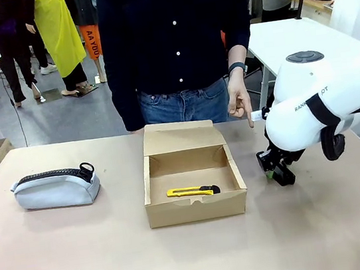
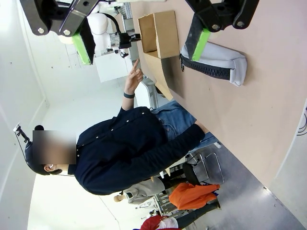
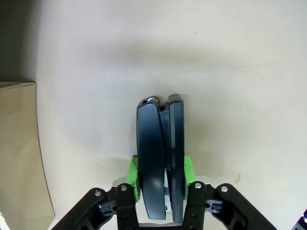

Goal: Pack the items into the box.
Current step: Pick up the item indicated by the person and place it inside the Mailer Box.

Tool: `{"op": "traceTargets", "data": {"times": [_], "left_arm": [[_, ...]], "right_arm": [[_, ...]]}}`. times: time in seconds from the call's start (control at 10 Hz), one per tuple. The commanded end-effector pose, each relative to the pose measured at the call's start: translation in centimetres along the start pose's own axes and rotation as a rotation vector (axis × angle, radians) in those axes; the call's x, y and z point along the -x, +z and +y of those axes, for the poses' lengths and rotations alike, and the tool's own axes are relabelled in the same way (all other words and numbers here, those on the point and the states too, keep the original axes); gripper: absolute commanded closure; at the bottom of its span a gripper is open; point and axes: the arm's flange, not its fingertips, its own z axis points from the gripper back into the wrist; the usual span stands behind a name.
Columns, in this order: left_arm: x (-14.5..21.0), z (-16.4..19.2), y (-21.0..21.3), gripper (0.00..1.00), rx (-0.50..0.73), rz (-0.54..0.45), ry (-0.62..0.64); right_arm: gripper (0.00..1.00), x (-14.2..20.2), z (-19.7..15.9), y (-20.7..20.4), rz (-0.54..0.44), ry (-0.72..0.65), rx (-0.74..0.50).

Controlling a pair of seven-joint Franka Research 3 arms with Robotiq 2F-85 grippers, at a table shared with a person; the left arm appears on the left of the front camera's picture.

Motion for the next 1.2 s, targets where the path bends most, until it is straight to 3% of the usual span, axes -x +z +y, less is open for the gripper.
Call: {"op": "traceTargets", "data": {"times": [0.0, 0.3, 0.5, 0.8, 1.0, 1.1], "left_arm": [[0.1, 0.0, -0.1, 0.00, 0.026, -0.019, -0.019], [0.1, 0.0, -0.1, 0.00, 0.026, -0.019, -0.019], [0.1, 0.0, -0.1, 0.00, 0.026, -0.019, -0.019], [0.1, 0.0, -0.1, 0.00, 0.026, -0.019, -0.019], [0.1, 0.0, -0.1, 0.00, 0.026, -0.019, -0.019], [0.1, 0.0, -0.1, 0.00, 0.026, -0.019, -0.019]], "right_arm": [[1.00, 0.2, 0.0, 0.1, -0.015, -0.016, -0.008], [1.00, 0.3, 0.1, 0.3, -0.011, -0.020, -0.017], [1.00, 2.2, 0.8, 4.8, 0.004, -0.061, -0.017], [1.00, 7.6, 2.2, 14.6, 0.067, -0.235, -0.099], [1.00, 8.1, -0.7, 15.4, 0.035, -0.420, -0.136], [1.00, 7.6, 2.0, 14.7, 0.066, -0.205, -0.095]]}}
